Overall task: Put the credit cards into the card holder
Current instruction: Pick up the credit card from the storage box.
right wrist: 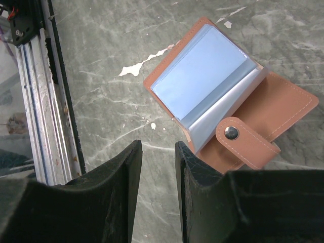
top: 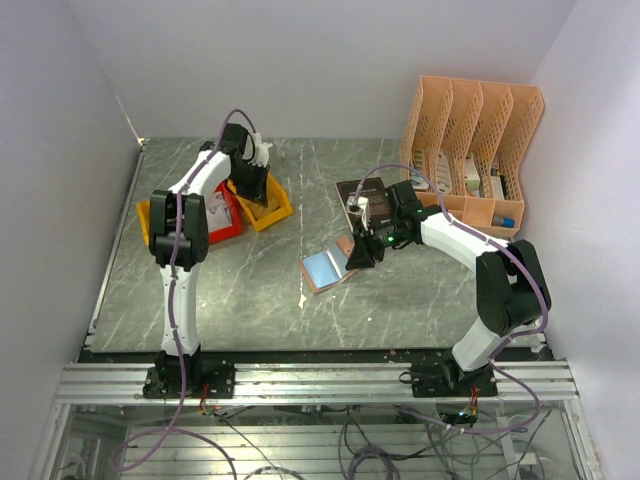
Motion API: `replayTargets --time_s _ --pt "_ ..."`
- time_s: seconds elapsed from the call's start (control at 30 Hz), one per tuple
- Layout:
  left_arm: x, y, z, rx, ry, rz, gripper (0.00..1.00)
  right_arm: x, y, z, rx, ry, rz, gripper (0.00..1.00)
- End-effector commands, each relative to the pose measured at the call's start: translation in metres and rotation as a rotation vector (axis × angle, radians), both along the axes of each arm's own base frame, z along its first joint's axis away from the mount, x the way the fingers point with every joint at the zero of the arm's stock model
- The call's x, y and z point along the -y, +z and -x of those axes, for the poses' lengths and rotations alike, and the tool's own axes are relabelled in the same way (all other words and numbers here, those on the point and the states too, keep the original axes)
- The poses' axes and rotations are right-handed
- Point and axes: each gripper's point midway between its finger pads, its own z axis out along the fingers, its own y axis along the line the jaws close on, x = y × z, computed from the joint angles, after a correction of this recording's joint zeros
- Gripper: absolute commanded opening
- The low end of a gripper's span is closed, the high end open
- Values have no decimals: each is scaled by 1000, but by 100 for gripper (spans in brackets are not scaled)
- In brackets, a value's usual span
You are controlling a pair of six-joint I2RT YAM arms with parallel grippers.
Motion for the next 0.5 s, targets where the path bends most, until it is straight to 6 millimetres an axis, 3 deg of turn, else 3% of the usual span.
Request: replayTargets --time_s 0.0,0.3,0.47 --pt "8 -1 0 -18 -27 18 7 -1 14 -6 40 6 -27 33" --pt "-6 31 -24 79 156 55 7 0 15 -7 41 5 -29 33" --pt "10 19 -17 -22 315 180 7 1 16 -7 45 2 -27 33"
